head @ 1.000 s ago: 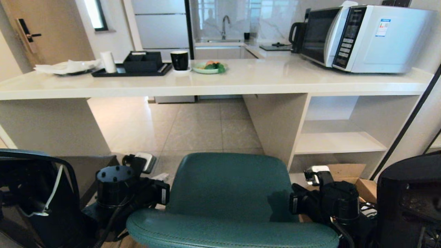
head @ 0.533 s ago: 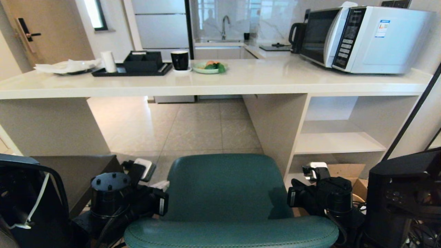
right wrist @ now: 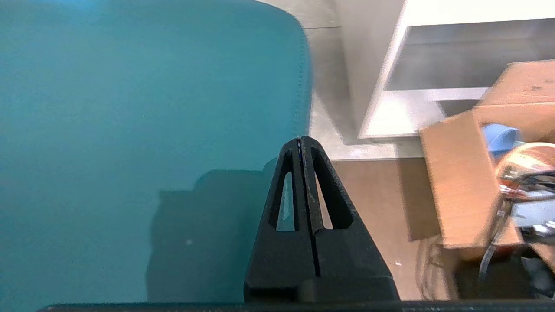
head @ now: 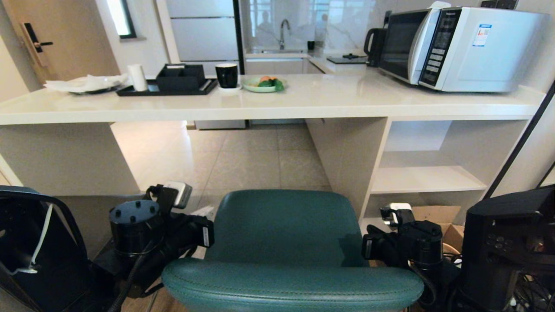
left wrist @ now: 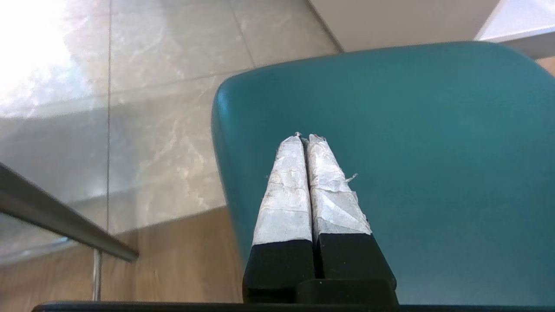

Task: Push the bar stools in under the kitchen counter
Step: Pull the blue chair out from under the dining table

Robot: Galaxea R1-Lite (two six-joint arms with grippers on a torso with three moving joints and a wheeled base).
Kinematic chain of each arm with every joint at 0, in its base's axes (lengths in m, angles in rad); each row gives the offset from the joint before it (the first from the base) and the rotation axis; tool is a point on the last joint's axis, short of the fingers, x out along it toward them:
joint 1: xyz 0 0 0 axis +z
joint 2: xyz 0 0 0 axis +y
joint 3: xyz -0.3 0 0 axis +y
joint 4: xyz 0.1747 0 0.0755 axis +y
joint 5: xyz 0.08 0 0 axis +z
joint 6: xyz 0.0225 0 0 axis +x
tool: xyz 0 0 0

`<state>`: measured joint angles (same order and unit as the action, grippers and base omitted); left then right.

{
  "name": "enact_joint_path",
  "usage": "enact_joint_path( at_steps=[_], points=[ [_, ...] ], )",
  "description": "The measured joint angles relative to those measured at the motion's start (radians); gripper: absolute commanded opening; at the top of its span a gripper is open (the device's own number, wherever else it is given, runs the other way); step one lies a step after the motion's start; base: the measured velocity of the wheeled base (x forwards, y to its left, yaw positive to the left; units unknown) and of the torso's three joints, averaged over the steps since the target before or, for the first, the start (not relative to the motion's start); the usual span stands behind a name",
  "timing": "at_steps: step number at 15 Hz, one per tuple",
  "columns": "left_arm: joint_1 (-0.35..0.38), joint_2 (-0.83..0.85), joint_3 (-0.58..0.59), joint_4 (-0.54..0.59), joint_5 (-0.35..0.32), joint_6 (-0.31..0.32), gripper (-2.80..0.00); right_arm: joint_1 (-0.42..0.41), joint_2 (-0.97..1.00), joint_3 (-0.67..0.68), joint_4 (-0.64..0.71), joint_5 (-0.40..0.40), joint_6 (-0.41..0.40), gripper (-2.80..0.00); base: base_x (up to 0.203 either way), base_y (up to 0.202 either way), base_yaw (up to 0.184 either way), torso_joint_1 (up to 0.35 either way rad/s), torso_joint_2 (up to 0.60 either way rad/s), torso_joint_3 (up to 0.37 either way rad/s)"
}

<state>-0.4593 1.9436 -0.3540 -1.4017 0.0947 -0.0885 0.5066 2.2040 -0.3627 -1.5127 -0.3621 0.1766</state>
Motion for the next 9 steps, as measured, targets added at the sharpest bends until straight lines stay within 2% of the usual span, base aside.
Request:
enact_joint_path(
  at_steps=[6,9],
  points=[
    [0.017,0.001,0.0,0.01,0.005,0.002,-2.8,-0.015,-0.009,-0.029,-0.006,-0.004,0.002,-2.8,0.0,0.0,0.0,0.0,0.0,0.0],
    [0.076,0.0,-0.007,0.012,0.004,0.002,-2.8,-0.042,-0.029,-0.031,-0.007,-0.006,0.003,-2.8,0.0,0.0,0.0,0.0,0.0,0.0]
  ],
)
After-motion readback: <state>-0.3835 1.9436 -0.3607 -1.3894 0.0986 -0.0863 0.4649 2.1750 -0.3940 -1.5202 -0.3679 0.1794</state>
